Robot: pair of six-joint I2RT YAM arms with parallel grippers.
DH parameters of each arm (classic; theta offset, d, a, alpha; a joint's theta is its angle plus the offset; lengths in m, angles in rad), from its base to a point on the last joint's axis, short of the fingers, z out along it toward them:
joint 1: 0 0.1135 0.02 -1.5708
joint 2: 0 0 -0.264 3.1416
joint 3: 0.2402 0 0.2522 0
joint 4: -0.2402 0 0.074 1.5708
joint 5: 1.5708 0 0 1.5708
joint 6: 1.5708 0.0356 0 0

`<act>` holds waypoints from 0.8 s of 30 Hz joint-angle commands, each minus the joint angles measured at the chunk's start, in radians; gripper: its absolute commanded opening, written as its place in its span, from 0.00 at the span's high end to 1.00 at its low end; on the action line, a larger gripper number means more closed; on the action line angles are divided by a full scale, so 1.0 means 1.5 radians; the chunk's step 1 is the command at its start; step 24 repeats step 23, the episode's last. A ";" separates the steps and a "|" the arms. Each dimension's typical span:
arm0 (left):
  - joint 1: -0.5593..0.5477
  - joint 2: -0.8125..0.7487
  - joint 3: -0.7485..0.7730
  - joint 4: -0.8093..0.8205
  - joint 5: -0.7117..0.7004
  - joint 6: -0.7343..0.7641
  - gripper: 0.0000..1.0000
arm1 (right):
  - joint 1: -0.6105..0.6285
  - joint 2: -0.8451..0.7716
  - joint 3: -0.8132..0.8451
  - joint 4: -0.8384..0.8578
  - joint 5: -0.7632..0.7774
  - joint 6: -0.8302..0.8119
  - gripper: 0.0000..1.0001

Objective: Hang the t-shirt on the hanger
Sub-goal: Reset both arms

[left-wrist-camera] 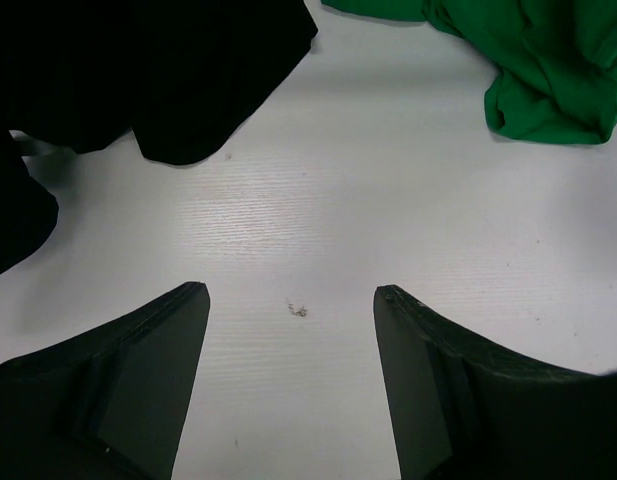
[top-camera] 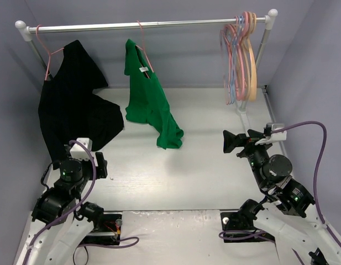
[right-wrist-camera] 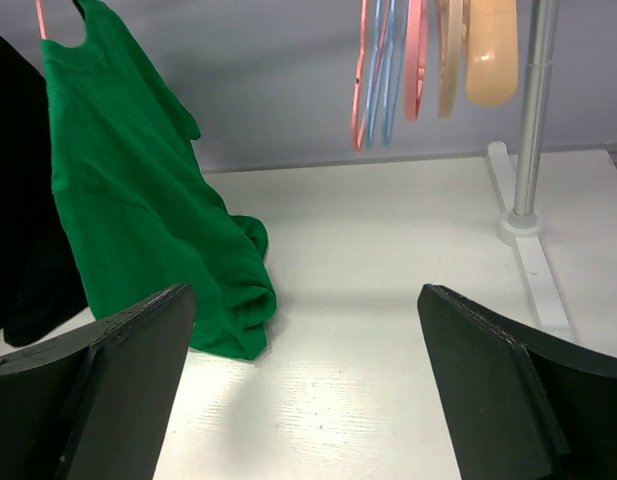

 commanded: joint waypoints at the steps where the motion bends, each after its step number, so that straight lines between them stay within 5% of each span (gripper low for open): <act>1: 0.003 -0.005 -0.024 0.079 -0.011 -0.015 0.33 | 0.001 0.018 0.012 0.027 0.041 0.029 0.00; 24: 0.004 -0.011 -0.066 0.103 0.005 -0.013 0.33 | 0.001 0.009 0.012 0.034 0.028 0.028 0.00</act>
